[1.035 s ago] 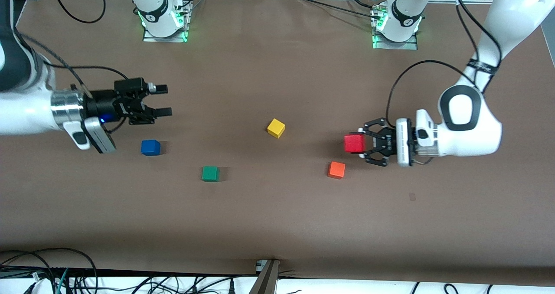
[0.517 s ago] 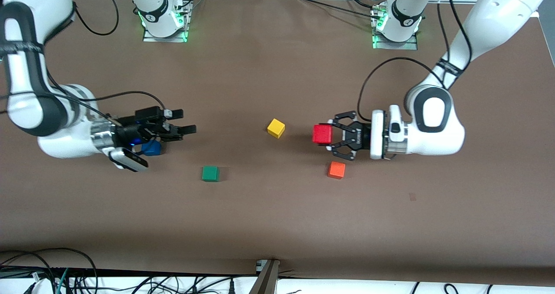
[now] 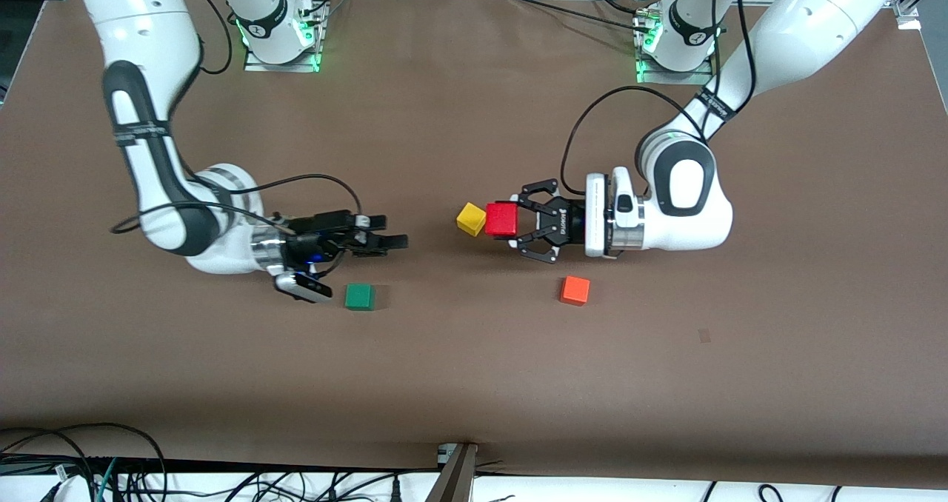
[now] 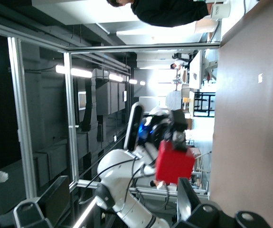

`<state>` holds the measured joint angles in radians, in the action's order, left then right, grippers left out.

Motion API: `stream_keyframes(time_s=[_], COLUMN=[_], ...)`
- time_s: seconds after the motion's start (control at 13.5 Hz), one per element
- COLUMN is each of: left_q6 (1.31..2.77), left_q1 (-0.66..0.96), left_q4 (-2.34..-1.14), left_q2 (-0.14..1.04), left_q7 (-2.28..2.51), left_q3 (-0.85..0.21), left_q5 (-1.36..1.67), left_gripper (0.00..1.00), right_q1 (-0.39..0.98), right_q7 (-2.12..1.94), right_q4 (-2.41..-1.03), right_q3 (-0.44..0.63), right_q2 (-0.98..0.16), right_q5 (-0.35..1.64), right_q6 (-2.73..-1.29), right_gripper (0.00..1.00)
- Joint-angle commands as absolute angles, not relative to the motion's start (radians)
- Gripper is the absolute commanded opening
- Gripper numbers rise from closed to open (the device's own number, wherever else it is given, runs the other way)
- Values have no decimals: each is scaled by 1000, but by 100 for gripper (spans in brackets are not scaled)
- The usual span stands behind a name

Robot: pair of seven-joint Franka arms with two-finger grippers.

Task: Pass red block to right arm, stack on blue
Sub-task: 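Carry the red cube toward the right gripper and close the right gripper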

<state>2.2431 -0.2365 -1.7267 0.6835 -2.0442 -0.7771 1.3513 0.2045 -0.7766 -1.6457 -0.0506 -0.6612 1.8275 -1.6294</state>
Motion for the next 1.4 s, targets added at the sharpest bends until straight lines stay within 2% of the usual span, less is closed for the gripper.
stream_keyframes(time_s=[0.0, 0.44, 0.74, 1.33], left_q6=[2295, 2319, 2319, 2333], left_q1=[-174, -95, -48, -38], left_q4=[-1667, -1574, -1546, -1543], left_q2=[707, 755, 764, 765], left_q7=[-2079, -2079, -2077, -2075], left_q3=[-773, -749, -706, -706], left_q5=[1410, 1416, 1420, 1420], left_gripper=[0, 0, 0, 0], right_q1=[221, 268, 321, 322], right_q7=[-801, -726, -591, -581], right_q4=[-1655, -1732, -1785, -1848], right_q3=[-48, -49, -49, -49], right_q2=[-675, -657, -566, -514], right_q5=[1878, 1913, 1953, 1953], right_q6=[-1663, -1762, -1894, -1884], right_gripper=[100, 100, 100, 99])
